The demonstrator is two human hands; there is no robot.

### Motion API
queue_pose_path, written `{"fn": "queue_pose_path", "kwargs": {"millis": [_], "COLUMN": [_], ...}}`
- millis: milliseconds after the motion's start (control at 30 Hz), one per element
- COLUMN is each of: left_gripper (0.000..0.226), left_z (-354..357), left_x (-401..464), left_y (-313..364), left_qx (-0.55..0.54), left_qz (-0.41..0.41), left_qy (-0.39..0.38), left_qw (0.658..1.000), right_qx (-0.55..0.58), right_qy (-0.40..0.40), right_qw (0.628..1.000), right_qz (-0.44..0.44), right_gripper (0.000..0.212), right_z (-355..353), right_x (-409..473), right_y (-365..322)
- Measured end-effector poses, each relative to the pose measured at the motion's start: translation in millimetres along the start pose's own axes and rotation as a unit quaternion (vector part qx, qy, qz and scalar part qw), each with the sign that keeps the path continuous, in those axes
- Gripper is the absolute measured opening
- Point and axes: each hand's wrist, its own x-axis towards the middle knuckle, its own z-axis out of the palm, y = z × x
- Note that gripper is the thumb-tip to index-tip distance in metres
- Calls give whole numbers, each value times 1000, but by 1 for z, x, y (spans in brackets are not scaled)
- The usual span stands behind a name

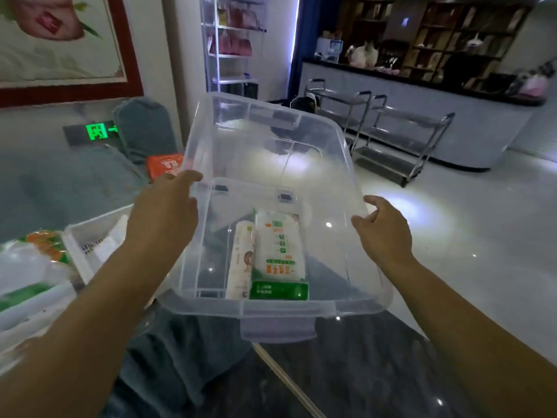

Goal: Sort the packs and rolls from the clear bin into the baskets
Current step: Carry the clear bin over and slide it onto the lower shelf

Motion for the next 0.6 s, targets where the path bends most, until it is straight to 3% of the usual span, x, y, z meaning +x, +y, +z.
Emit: {"fn": "queue_pose_path", "kwargs": {"millis": [300,600], "left_gripper": [37,39], "left_z": [141,302], "left_x": [69,200], "left_y": [50,44], "left_qx": [-22,-33], "left_qz": [50,42], "left_qy": [-93,-179], "left_qw": [994,982], "right_qx": [-30,-95], "right_qy": [9,6], "right_qw": [995,986], "right_qz": [95,138], "right_gripper": [40,40], "right_z": [4,86], "right_x": [64,213], "right_y": [97,143]}}
